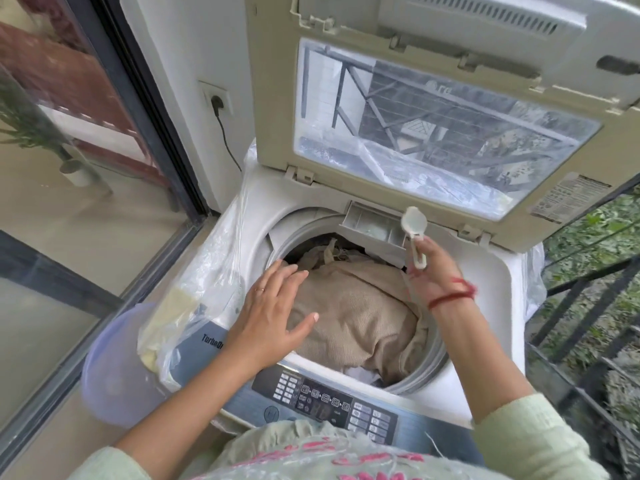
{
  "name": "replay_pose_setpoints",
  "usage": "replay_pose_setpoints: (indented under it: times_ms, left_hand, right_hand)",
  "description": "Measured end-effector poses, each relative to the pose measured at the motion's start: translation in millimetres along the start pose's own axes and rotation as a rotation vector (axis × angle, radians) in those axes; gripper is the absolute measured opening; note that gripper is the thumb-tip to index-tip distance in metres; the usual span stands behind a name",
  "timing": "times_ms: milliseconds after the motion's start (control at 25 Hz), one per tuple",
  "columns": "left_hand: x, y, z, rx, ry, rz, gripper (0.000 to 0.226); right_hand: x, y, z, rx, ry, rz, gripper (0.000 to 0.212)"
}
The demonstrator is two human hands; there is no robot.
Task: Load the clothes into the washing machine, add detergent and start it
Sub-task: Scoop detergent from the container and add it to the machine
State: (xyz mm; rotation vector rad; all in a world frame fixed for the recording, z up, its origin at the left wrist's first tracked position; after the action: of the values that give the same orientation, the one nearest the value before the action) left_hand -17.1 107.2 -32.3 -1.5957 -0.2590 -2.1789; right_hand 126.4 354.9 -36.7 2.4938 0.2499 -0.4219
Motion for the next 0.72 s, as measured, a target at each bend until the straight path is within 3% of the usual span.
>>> replay_pose_setpoints:
  times_ms: [40,120,280,400,560,720]
  left_hand:
    - [1,0,0,0.010,0.002,0.003,0.067]
    - [1,-1,-1,0.045,0.013,0.008,0.070]
    - [5,-17,3,0.049,0.050,-0.009,0.075]
    - [-3,-59,18,-0.028,0.082,-0.081,0.079]
    - [-37,-119,40,0.210,0.346,-0.344,0.089]
    - [-58,-132,55,0.327,0.535,-0.336,0.097]
  right_hand:
    - [7,9,10,-0.233,-0.270,0.022,0.011]
    - [21,29,25,-0.386,-0.467,0.025,0.011]
    - [33,44,47,-0.460,-0.606,0.087,0.016]
    - [24,29,50,-0.457,-0.712,0.115,0.005]
    - [-6,9,40,-0.412,-0.822,0.051,0.005]
    - [-10,-3,40,-0.404,-0.907,0.059,0.011]
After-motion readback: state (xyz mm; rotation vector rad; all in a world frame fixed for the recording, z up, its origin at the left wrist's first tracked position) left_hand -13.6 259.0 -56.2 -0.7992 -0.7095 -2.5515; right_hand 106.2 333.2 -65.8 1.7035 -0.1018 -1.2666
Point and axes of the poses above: each hand's wrist, its own y-axis away from the middle knuckle, its own x-axis out of the back of the hand, z = x × y, the point moved 4 cm from there along -y, towards the middle knuckle, and after that the axes turned 9 degrees about -y, right-handed, at the moved point
